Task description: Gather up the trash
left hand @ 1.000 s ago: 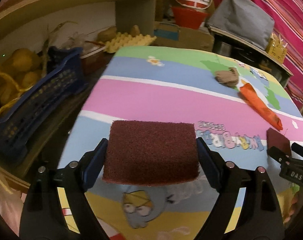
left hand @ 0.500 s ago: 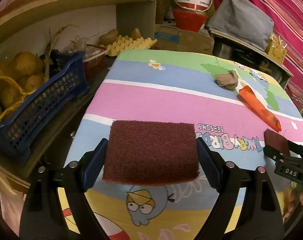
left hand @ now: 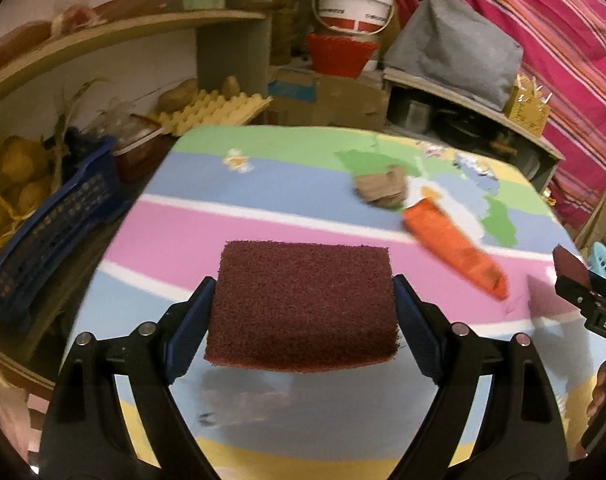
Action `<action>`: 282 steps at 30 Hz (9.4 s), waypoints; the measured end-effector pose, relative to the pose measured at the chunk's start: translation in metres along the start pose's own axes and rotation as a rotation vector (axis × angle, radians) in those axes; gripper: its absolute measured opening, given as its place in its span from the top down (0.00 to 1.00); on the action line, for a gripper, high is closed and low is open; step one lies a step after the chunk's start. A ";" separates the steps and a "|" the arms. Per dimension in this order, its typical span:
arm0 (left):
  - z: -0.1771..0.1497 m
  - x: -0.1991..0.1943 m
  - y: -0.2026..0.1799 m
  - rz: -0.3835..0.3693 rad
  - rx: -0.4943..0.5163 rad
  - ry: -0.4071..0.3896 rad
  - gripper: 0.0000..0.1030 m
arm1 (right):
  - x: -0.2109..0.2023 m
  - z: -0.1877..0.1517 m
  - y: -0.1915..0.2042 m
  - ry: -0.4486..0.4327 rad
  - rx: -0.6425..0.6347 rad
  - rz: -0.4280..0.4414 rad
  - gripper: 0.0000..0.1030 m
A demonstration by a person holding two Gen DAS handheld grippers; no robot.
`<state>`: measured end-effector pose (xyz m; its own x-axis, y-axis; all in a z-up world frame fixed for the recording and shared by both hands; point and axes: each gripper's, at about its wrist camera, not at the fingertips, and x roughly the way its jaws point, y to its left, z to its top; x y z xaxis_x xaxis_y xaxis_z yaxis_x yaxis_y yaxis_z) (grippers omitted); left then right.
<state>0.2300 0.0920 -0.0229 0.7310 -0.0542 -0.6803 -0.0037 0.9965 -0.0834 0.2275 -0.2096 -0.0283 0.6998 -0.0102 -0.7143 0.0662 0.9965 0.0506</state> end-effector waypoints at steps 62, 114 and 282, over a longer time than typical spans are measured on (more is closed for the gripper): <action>-0.014 -0.036 -0.510 -0.560 0.410 -0.133 0.05 | -0.105 -0.027 -0.388 -0.152 0.373 -0.362 0.10; 0.084 0.182 -0.081 -0.024 0.058 0.157 0.43 | 0.044 0.040 -0.063 0.016 0.025 -0.120 0.04; -0.131 -0.131 -0.119 -0.028 0.166 -0.304 0.05 | -0.169 -0.150 -0.048 -0.416 0.081 -0.126 0.04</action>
<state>0.0450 -0.0283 -0.0193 0.8992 -0.0847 -0.4294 0.1114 0.9931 0.0375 -0.0006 -0.2438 -0.0142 0.9083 -0.1805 -0.3775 0.2136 0.9758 0.0475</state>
